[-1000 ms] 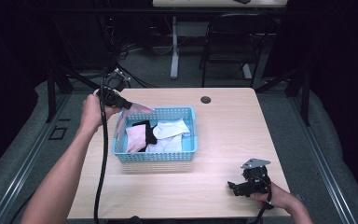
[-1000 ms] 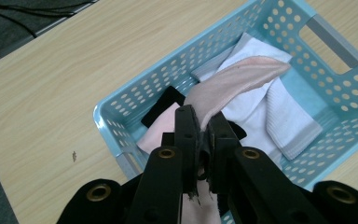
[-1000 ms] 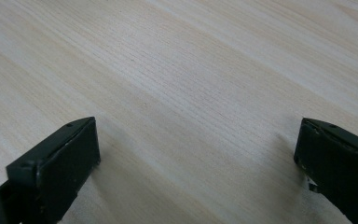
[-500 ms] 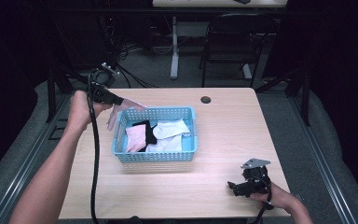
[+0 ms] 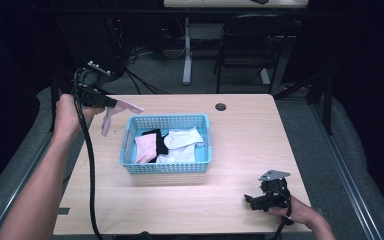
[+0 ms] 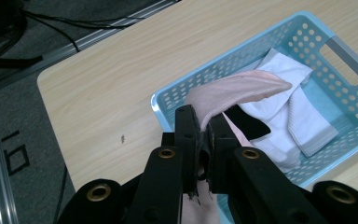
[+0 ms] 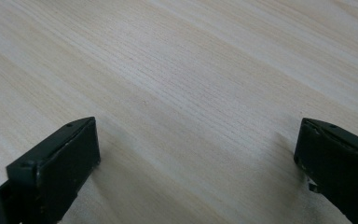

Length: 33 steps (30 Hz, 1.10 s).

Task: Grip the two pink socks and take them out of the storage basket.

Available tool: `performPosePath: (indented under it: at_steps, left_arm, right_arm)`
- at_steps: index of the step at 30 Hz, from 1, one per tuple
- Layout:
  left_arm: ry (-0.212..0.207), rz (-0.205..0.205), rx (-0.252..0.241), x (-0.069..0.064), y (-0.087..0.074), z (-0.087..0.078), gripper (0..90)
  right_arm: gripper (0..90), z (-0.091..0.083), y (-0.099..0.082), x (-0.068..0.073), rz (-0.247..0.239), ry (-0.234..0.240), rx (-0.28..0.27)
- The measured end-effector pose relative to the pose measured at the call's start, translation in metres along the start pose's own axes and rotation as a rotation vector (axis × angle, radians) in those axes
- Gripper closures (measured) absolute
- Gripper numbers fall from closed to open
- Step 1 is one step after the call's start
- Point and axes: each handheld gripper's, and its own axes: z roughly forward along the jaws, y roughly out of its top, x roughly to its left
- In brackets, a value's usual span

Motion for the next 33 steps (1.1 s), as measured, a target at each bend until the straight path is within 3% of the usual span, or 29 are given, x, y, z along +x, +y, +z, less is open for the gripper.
performPosePath:
  at_steps: [8, 17, 25, 30, 33]
  left_arm:
    - [0.029, -0.035, -0.023, 0.015, -0.017, -0.019, 85.5]
    - [0.045, -0.1, -0.014, 0.036, -0.044, -0.024, 85.9]
    - [0.047, -0.168, 0.026, 0.053, -0.076, -0.007, 85.9]
    - [0.028, -0.228, 0.075, 0.065, -0.105, 0.018, 86.0]
    - [0.023, -0.242, 0.092, 0.068, -0.114, 0.028, 86.0]
  right_arm:
    - [0.0, 0.0, 0.0, 0.0, 0.004, -0.002, 0.0]
    - [0.0, 0.0, 0.0, 0.001, 0.006, -0.004, 0.002]
    - [0.0, 0.0, 0.0, 0.001, 0.006, -0.006, -0.003]
    - [0.0, 0.0, 0.0, 0.001, 0.009, -0.005, -0.002]
    - [0.0, 0.0, 0.0, 0.001, 0.009, -0.005, -0.002]
